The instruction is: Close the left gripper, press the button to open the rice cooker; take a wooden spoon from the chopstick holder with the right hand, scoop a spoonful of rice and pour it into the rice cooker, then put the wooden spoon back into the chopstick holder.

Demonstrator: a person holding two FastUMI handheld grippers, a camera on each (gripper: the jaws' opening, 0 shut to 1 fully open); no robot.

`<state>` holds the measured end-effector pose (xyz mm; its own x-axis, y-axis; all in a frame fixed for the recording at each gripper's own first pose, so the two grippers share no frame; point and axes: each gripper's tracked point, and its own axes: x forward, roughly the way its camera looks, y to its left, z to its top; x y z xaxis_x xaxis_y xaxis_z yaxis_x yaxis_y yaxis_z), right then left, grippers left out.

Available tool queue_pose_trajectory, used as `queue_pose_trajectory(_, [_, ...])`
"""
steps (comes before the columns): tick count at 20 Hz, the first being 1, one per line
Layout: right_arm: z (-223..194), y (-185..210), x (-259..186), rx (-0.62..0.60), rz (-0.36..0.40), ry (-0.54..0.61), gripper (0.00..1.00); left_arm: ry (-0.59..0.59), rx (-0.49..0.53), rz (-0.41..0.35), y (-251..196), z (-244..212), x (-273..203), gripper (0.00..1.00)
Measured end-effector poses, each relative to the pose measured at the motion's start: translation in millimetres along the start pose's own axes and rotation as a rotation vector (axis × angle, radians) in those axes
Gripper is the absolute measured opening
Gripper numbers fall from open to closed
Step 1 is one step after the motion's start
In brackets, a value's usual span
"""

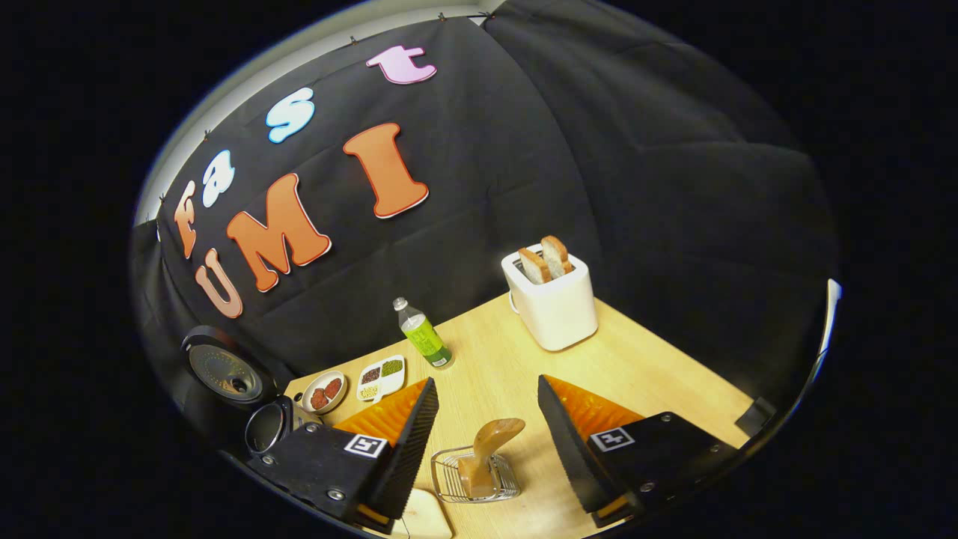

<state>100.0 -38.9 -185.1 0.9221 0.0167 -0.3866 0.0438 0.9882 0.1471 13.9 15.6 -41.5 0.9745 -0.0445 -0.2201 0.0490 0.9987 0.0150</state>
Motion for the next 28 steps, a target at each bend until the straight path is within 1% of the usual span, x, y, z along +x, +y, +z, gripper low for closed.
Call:
queue_pose_trajectory(1, [15,-1,-7,-0.027,-0.012,-0.022,0.92,-0.002,-0.001,-0.003,-3,2,3,0.95])
queue_pose_trajectory(2, [27,2,-17,-0.057,-0.018,-0.038,0.95,0.005,-0.003,-0.003,-5,2,7,0.93])
queue_pose_trajectory(5, [68,9,-42,-0.145,-0.036,-0.096,0.95,0.013,-0.031,-0.019,-17,9,24,0.93])
queue_pose_trajectory(7, [92,15,-56,-0.175,-0.044,-0.137,0.95,0.018,-0.043,-0.039,-26,19,40,0.93])
queue_pose_trajectory(9, [110,18,-67,-0.189,-0.047,-0.169,0.94,0.013,-0.04,-0.044,-31,36,63,0.96])
queue_pose_trajectory(12, [122,20,-77,-0.213,-0.052,-0.198,0.94,-0.002,-0.06,-0.052,-43,71,101,0.93])
queue_pose_trajectory(13, [122,19,-79,-0.225,-0.054,-0.198,0.94,-0.011,-0.052,-0.055,-47,85,113,0.95])
queue_pose_trajectory(14, [122,17,-79,-0.234,-0.057,-0.194,0.94,-0.022,-0.035,-0.047,-47,98,125,0.97])
queue_pose_trajectory(15, [120,15,-80,-0.238,-0.062,-0.189,0.95,-0.028,-0.019,-0.023,-44,110,140,0.93])
queue_pose_trajectory(16, [120,12,-80,-0.238,-0.067,-0.185,0.95,-0.029,-0.009,-0.003,-41,116,154,0.93])
queue_pose_trajectory(18, [118,7,-83,-0.232,-0.076,-0.177,0.95,-0.016,0.01,-0.006,-47,125,182,0.93])
queue_pose_trajectory(22, [124,-5,-88,-0.235,-0.107,-0.192,0.95,0.055,0.079,0.012,-44,111,226,0.94])
queue_pose_trajectory(23, [126,-7,-90,-0.228,-0.111,-0.194,0.95,0.077,0.079,0.015,-43,104,238,0.94])
queue_pose_trajectory(24, [128,-8,-91,-0.221,-0.115,-0.195,0.95,0.099,0.073,0.015,-42,94,246,0.98])
queue_pose_trajectory(25, [130,-8,-93,-0.218,-0.115,-0.198,0.95,0.121,0.065,0.023,-39,84,254,0.94])
queue_pose_trajectory(28, [131,-9,-96,-0.2,-0.113,-0.199,0.95,0.179,0.062,0.063,-24,57,272,0.94])
